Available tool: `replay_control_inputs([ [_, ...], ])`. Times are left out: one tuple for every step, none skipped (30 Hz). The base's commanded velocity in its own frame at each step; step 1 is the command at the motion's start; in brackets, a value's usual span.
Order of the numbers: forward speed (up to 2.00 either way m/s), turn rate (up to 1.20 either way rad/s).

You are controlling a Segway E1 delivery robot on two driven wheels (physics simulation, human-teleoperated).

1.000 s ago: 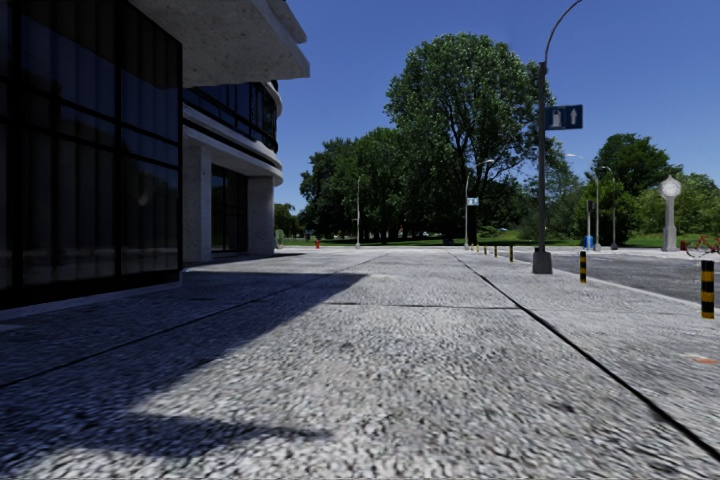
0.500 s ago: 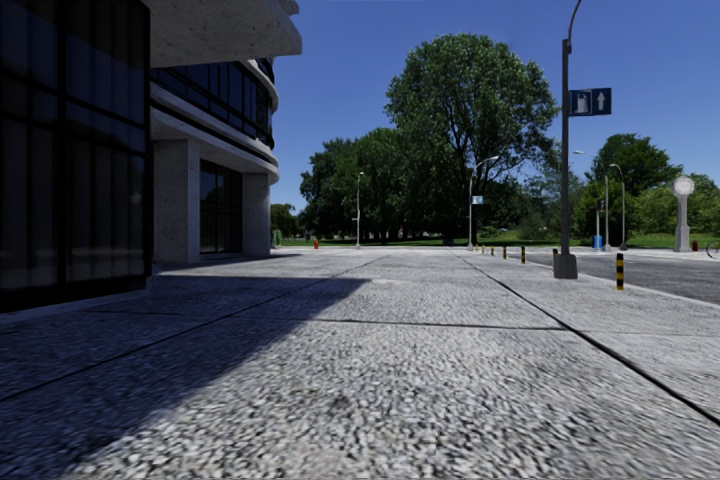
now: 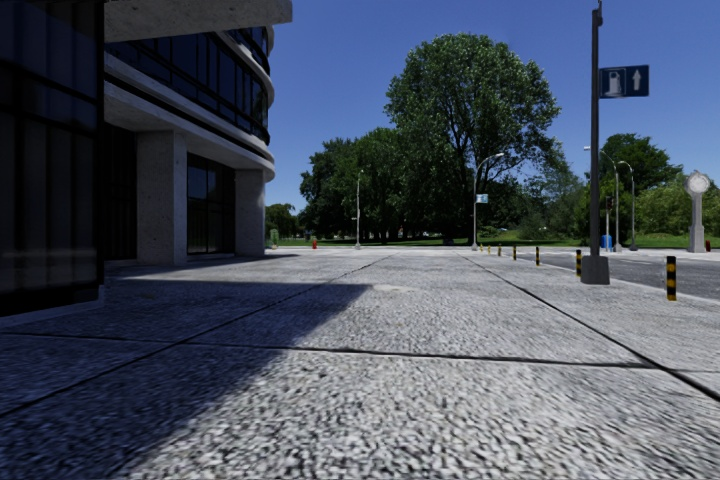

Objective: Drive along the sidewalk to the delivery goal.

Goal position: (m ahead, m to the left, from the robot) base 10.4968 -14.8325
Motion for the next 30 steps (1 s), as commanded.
replay_control_inputs([
  [2.00,0.00],
  [2.00,0.00],
  [2.00,0.00],
  [2.00,0.00],
  [2.00,0.00],
  [2.00,0.00],
  [2.00,0.00],
  [2.00,0.00],
  [2.00,0.00],
  [2.00,0.00],
  [2.00,0.00],
  [2.00,0.00],
  [2.00,0.00],
  [2.00,0.00],
  [2.00,0.00],
  [2.00,0.00],
  [2.00,0.00],
  [2.00,0.00],
  [2.00,0.00],
  [2.00,0.00],
  [2.00,0.00],
  [2.00,0.00],
  [2.00,0.00],
  [2.00,0.00],
  [2.00,0.00],
  [2.00,0.00],
  [2.00,0.00],
  [2.00,0.00],
  [2.00,0.00],
  [2.00,0.00],
])
